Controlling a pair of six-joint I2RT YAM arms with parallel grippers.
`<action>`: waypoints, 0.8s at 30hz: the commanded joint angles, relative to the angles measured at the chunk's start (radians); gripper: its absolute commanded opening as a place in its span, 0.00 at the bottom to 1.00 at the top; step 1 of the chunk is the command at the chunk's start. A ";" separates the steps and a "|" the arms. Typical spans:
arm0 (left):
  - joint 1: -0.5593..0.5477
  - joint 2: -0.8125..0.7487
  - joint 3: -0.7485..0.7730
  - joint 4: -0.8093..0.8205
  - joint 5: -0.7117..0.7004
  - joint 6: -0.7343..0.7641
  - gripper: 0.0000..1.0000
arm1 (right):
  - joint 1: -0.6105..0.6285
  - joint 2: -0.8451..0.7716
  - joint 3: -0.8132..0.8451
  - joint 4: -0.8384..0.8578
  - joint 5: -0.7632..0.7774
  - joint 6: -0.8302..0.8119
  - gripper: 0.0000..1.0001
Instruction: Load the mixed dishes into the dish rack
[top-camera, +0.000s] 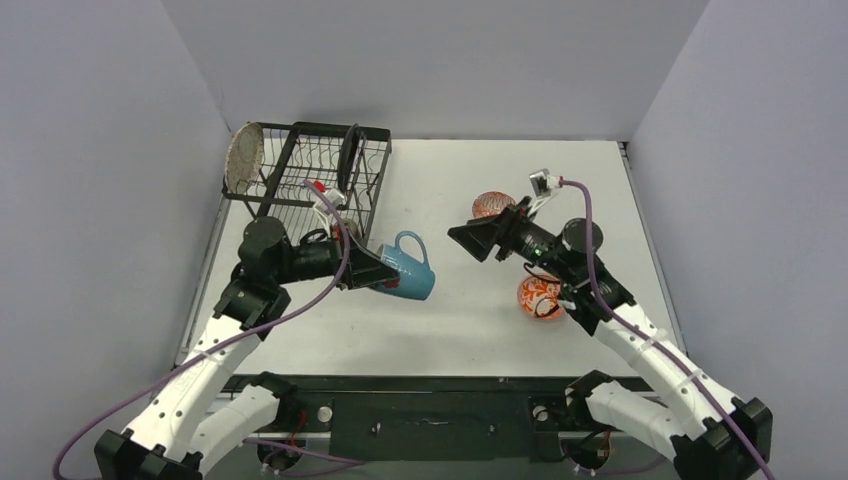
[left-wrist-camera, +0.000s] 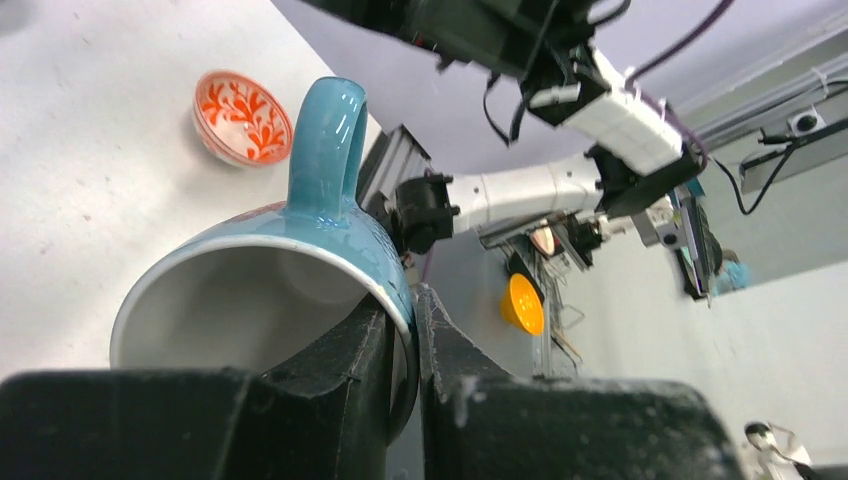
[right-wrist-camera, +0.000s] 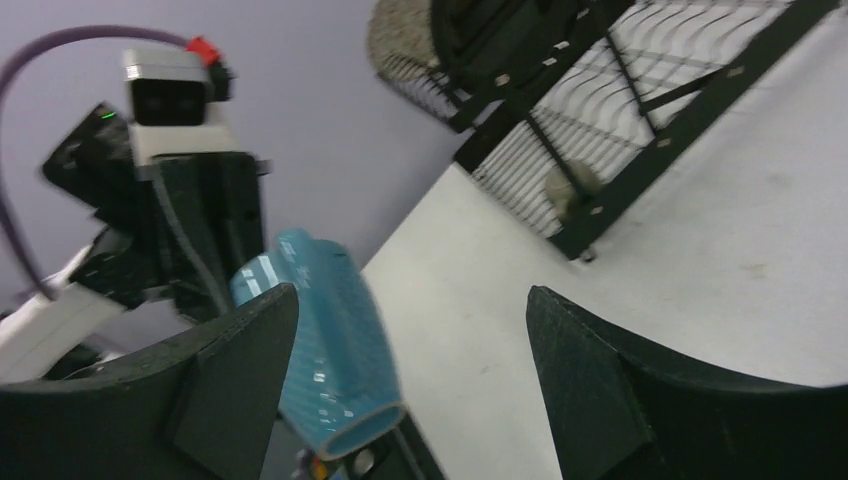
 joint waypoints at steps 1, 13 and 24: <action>-0.002 0.042 0.080 0.011 0.161 0.099 0.00 | -0.011 0.145 0.145 0.205 -0.419 0.215 0.77; -0.317 0.162 0.297 -0.681 -0.594 0.649 0.00 | 0.007 0.211 0.285 -0.342 -0.008 -0.127 0.65; -0.657 0.424 0.221 -0.541 -1.310 0.675 0.00 | -0.229 -0.029 0.041 -0.561 0.495 -0.085 0.64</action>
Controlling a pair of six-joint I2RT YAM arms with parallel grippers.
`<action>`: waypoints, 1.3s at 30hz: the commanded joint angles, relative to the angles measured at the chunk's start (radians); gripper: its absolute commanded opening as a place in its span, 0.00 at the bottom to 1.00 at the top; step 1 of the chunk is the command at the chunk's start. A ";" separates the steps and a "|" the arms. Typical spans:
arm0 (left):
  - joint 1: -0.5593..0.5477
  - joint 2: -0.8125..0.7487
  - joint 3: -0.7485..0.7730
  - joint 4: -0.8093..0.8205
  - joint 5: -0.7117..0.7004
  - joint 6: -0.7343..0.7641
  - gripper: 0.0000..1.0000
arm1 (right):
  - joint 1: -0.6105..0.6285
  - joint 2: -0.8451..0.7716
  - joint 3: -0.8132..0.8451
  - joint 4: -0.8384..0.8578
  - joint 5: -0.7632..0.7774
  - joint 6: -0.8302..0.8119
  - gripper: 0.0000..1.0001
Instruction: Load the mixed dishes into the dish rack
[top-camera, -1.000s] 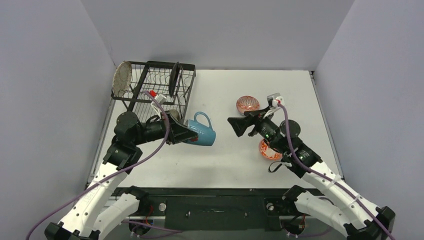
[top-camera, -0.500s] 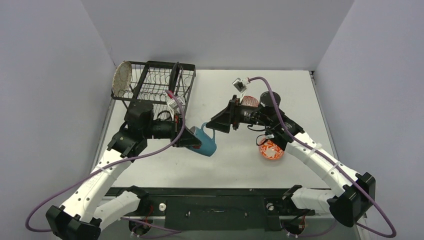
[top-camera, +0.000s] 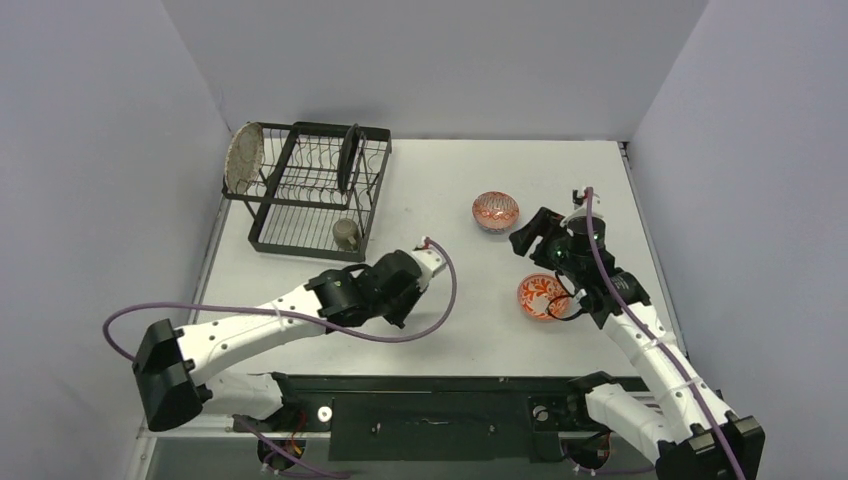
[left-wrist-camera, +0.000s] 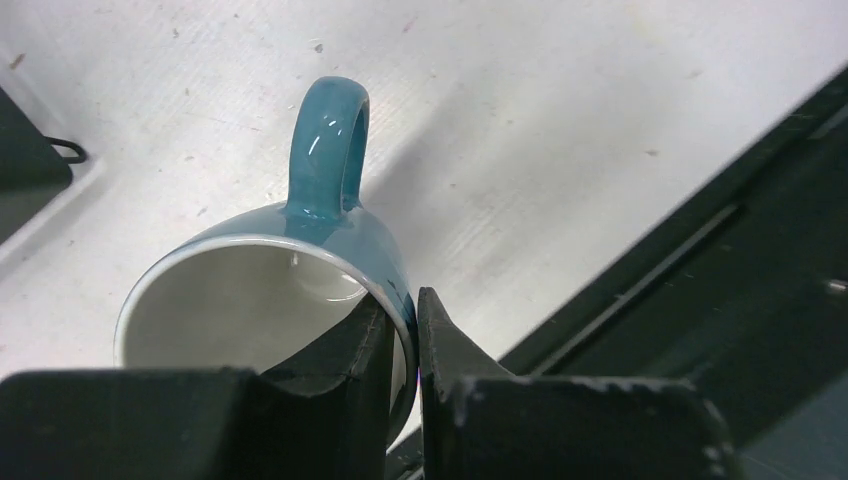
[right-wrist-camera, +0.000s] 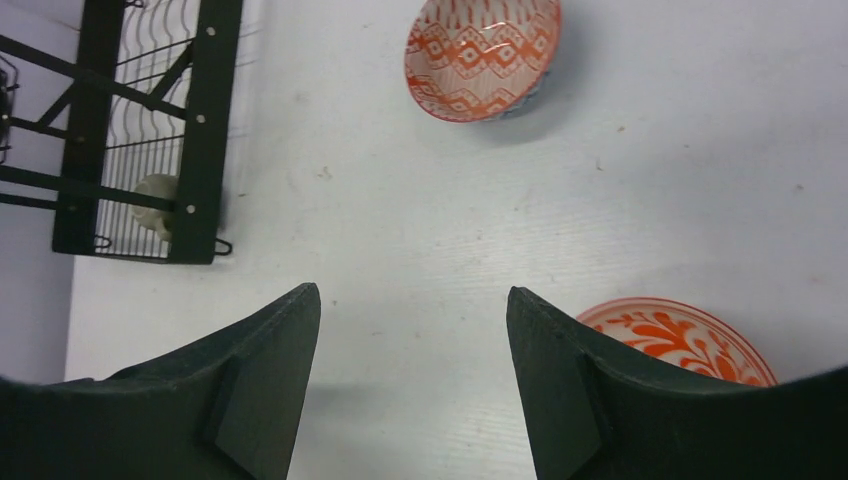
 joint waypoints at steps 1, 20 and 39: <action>-0.070 0.092 0.005 0.138 -0.310 0.040 0.00 | -0.002 -0.081 0.003 -0.075 0.169 -0.044 0.64; -0.091 0.243 0.028 0.104 -0.228 0.012 0.51 | 0.121 0.014 0.042 -0.078 0.080 -0.135 0.64; -0.011 -0.494 0.057 -0.121 -0.277 -0.057 0.97 | 0.501 0.516 0.539 -0.211 -0.016 -0.506 0.64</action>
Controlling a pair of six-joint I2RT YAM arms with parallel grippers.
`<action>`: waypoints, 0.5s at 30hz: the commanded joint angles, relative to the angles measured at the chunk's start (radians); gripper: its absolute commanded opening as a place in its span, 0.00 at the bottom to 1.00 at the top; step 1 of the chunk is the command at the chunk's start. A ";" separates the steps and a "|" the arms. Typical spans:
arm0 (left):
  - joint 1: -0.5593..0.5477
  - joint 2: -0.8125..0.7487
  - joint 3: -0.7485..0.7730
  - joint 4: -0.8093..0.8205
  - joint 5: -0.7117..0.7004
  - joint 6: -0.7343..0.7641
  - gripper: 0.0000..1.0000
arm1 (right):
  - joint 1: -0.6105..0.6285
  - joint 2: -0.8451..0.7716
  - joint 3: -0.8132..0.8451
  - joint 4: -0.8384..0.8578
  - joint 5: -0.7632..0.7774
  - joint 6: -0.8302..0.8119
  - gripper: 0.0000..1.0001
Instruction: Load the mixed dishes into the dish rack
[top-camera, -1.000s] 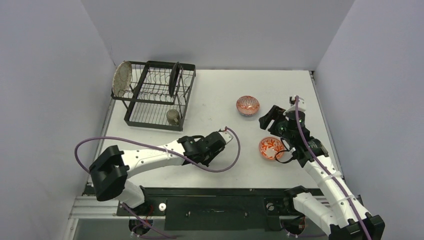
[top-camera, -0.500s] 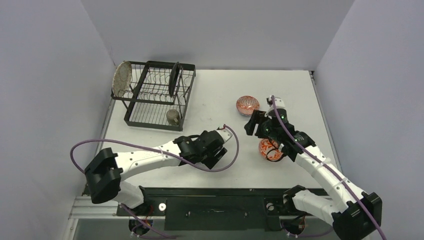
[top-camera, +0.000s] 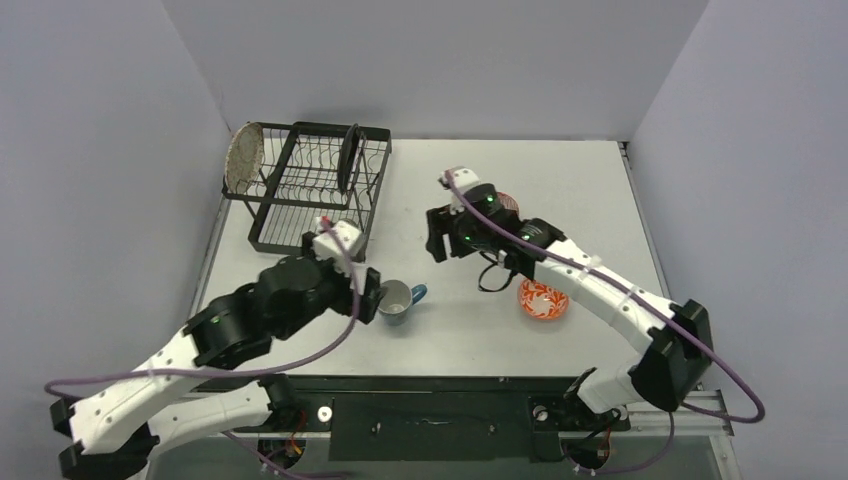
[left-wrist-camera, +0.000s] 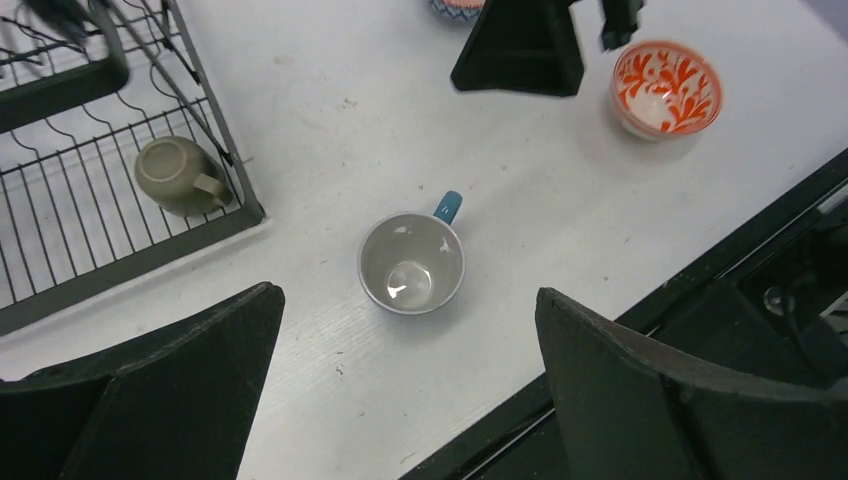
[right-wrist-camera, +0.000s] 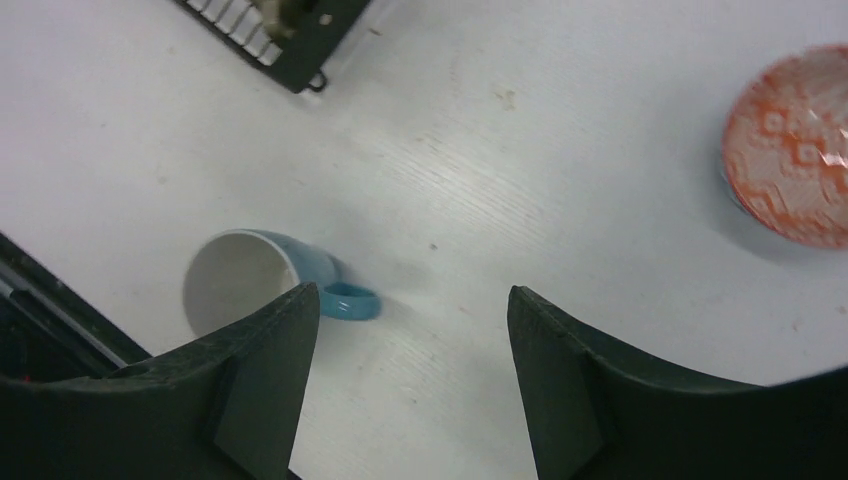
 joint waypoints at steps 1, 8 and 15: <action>0.016 -0.155 0.025 -0.085 -0.023 -0.047 0.97 | 0.120 0.175 0.240 -0.121 -0.084 -0.215 0.64; 0.017 -0.329 0.032 -0.073 0.003 -0.085 0.97 | 0.278 0.371 0.363 -0.169 0.011 -0.273 0.62; 0.017 -0.361 0.033 -0.083 0.037 -0.094 0.96 | 0.316 0.443 0.363 -0.181 0.130 -0.332 0.53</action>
